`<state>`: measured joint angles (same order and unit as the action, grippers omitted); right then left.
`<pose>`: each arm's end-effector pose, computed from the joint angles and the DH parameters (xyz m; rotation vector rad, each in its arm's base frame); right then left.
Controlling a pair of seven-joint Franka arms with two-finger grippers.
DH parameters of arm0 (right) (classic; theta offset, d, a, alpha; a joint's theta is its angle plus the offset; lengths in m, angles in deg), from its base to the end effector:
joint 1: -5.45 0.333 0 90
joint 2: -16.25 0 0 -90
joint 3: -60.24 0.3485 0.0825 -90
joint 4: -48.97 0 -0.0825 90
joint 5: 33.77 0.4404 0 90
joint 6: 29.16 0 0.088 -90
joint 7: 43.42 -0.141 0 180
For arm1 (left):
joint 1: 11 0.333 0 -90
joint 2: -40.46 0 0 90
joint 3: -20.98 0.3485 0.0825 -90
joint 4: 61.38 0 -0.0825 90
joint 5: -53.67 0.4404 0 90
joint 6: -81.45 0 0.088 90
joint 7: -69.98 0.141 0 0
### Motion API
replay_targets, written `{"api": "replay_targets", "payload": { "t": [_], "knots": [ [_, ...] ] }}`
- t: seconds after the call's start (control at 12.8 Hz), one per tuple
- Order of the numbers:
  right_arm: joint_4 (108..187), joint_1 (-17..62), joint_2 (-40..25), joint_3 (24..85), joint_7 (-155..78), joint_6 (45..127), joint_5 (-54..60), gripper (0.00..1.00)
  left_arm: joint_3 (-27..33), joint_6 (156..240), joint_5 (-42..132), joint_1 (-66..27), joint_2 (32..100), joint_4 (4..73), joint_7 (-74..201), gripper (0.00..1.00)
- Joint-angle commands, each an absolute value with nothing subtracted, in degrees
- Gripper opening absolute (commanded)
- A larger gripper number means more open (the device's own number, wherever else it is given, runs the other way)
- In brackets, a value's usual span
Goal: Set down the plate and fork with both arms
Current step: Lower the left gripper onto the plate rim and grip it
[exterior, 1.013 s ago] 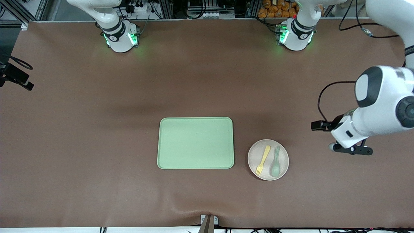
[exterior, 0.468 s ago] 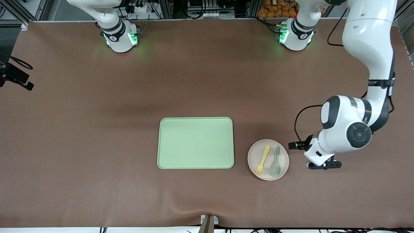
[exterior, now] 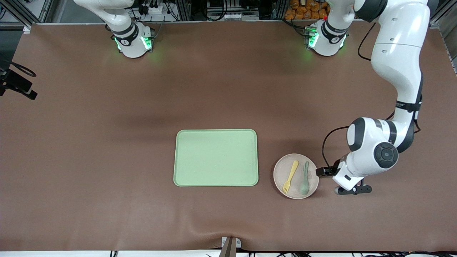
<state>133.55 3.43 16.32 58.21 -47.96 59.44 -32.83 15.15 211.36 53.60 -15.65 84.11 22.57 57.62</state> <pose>0.6090 -0.0408 0.6715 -3.1142 0.2323 -0.1114 0.7824 -0.1324 0.1899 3.0620 0.0966 0.0445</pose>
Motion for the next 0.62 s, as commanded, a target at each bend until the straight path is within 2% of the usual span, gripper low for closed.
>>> {"api": "replay_targets", "payload": {
  "t": [0.0,0.55],
  "knots": [
    [133.3,3.1,16.5,58.4,-47.9,59.2,-32.4,1.00,15.2,213.5,53.3,-15.8,86.3,21.2,58.5,1.00],
    [133.5,2.7,16.5,58.4,-47.8,59.2,-32.4,1.00,15.3,213.5,53.4,-16.7,87.9,21.2,58.9,1.00]
  ]
}}
